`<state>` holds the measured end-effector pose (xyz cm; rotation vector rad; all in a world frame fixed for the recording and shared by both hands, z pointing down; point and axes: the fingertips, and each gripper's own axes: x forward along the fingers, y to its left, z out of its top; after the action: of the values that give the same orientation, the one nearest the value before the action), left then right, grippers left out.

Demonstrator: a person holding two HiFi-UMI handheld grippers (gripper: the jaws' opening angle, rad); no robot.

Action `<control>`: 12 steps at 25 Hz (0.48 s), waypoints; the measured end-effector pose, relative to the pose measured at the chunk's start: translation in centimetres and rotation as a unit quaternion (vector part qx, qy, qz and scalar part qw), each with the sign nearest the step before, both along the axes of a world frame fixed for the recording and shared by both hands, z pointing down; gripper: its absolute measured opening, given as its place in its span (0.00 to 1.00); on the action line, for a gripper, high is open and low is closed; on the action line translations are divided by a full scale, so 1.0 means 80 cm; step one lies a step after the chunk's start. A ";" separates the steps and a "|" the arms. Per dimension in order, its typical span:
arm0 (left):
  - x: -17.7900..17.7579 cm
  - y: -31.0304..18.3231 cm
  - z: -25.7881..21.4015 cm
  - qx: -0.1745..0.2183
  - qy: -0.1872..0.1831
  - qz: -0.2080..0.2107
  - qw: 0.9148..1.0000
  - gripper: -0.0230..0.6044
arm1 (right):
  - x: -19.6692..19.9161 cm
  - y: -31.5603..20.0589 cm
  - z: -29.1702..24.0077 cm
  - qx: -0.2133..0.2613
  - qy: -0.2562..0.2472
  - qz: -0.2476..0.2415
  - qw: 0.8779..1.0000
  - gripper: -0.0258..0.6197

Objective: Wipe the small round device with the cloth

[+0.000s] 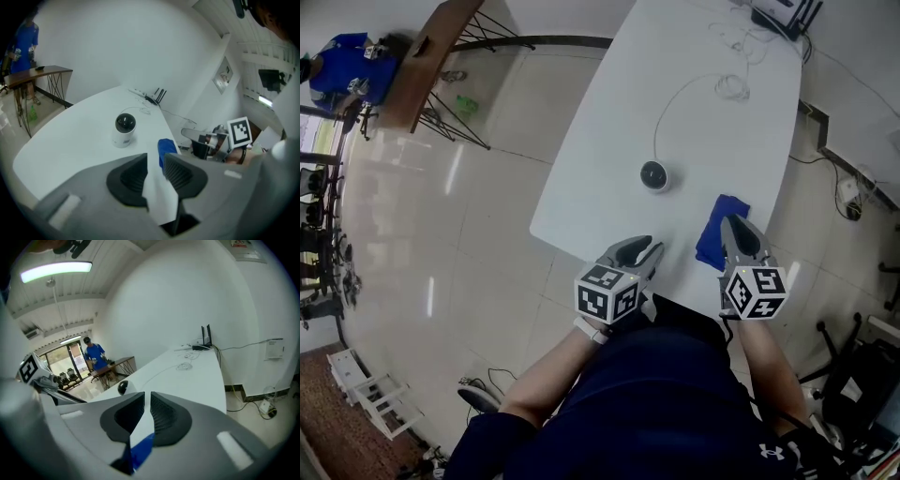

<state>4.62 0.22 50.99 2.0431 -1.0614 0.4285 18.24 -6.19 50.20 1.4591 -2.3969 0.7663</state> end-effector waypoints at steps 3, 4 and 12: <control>-0.003 0.006 -0.009 0.015 0.010 -0.002 1.000 0.21 | -0.027 0.018 -0.018 0.020 -0.018 -0.030 0.999 0.07; -0.005 0.010 -0.011 0.020 0.012 -0.003 1.000 0.21 | -0.034 0.025 -0.021 0.026 -0.014 -0.040 0.999 0.06; -0.025 0.054 -0.034 0.054 0.027 0.000 0.998 0.21 | -0.063 0.076 -0.050 0.064 0.022 -0.045 0.997 0.06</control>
<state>2.61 4.51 48.25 2.1386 -1.0716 0.3200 13.17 -0.15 46.21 1.3870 -2.5005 0.5635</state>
